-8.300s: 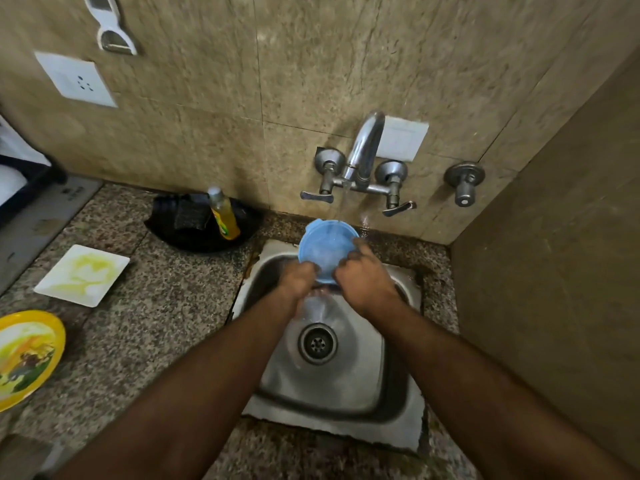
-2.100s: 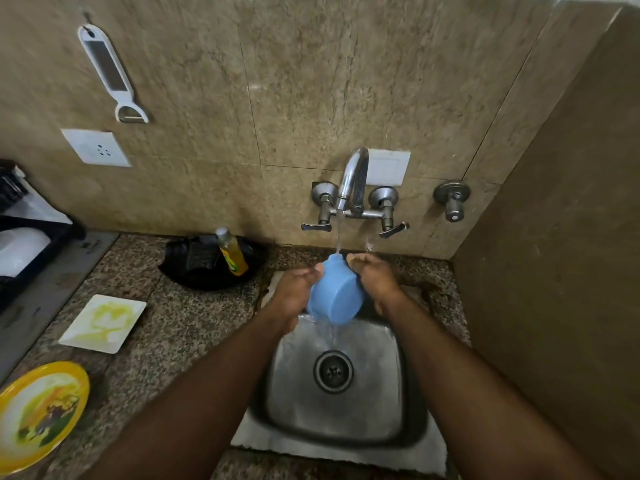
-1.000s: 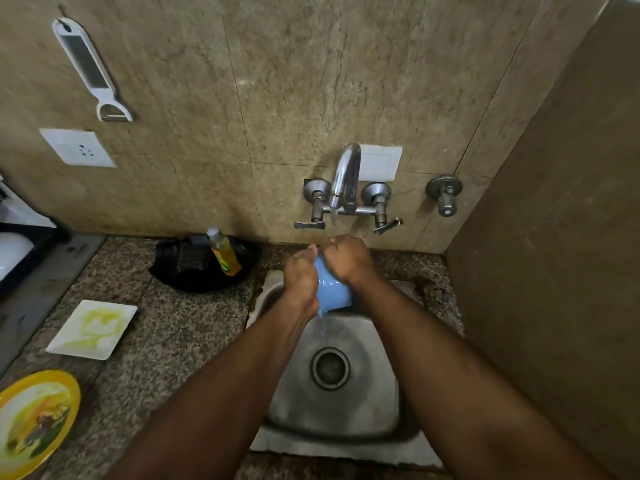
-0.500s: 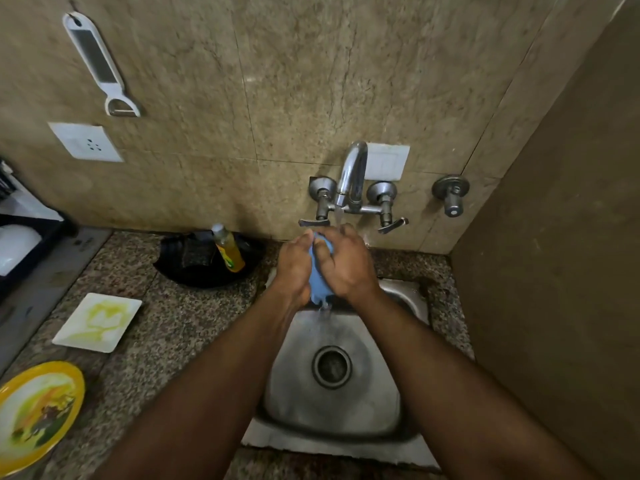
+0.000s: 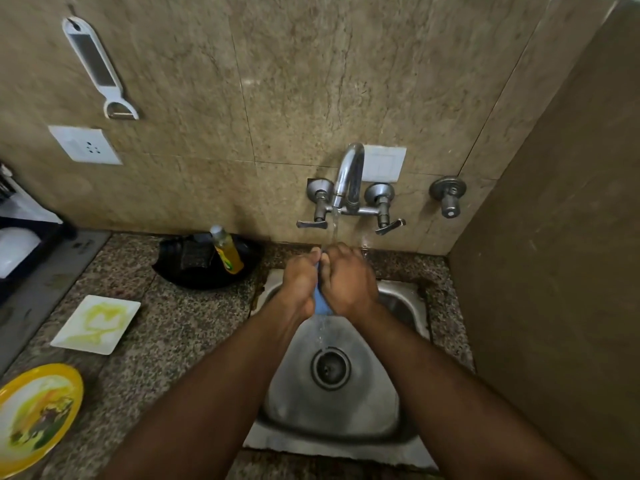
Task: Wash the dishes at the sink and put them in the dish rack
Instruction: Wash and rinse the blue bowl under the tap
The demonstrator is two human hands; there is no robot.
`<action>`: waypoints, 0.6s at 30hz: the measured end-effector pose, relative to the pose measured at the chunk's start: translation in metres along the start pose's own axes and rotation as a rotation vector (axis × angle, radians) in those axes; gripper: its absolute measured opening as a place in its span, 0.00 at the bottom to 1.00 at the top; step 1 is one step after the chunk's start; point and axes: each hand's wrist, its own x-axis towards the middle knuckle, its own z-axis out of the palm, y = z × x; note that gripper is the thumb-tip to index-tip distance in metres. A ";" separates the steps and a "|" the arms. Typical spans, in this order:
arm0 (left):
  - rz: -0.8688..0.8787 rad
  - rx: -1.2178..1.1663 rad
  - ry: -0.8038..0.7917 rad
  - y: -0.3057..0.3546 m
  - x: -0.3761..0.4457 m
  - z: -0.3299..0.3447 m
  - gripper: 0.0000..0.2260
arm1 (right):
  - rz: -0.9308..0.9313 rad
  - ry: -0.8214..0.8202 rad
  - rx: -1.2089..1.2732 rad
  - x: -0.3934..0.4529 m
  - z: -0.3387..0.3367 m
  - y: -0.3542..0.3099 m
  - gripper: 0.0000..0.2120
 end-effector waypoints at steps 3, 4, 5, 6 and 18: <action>0.017 0.019 -0.026 0.004 -0.005 0.004 0.16 | 0.083 -0.006 0.093 0.017 -0.005 -0.005 0.18; 0.033 0.057 -0.042 0.005 -0.006 0.005 0.16 | 0.171 -0.012 0.151 0.025 -0.009 -0.006 0.18; 0.064 0.115 -0.053 0.005 -0.007 0.004 0.16 | 0.291 -0.038 0.230 0.032 -0.012 -0.004 0.18; 0.112 0.176 -0.055 0.005 -0.009 0.002 0.17 | 0.408 -0.084 0.311 0.039 -0.016 -0.001 0.18; 0.057 -0.019 -0.031 0.005 -0.009 0.002 0.18 | 0.006 -0.021 -0.042 0.003 -0.004 -0.006 0.23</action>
